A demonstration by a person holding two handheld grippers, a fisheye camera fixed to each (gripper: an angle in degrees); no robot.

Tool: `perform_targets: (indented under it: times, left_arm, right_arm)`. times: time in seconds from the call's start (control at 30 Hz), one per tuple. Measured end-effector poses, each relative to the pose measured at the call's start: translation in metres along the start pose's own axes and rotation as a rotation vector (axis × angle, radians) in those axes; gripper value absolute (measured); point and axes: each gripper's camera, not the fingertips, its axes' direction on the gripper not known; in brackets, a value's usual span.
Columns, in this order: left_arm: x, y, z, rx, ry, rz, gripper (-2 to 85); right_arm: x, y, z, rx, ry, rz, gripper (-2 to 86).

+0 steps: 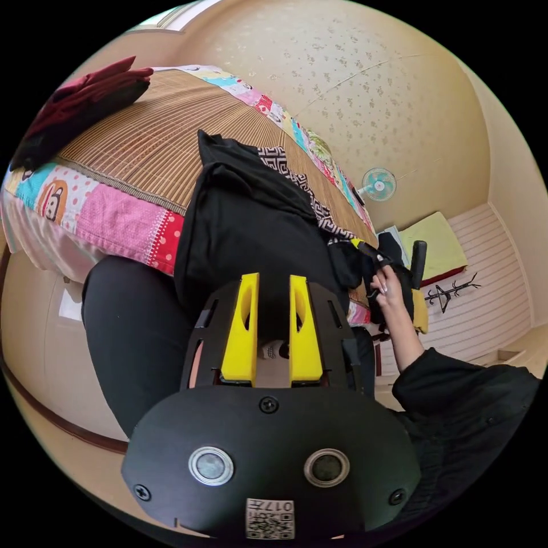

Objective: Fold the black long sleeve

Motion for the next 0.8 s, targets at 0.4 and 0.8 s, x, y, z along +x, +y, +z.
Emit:
perform_targets:
  times: [0.4, 0.8]
  left_arm:
    - [-0.023, 0.017, 0.029, -0.056, 0.04, -0.028, 8.7]
    - [0.003, 0.035, 0.051, -0.102, 0.079, 0.068, 8.7]
  right_arm:
    - [0.063, 0.22, -0.178, 0.525, 0.257, 0.541, 8.2]
    - [0.014, 0.158, -0.163, 0.435, 0.653, 0.457, 9.3]
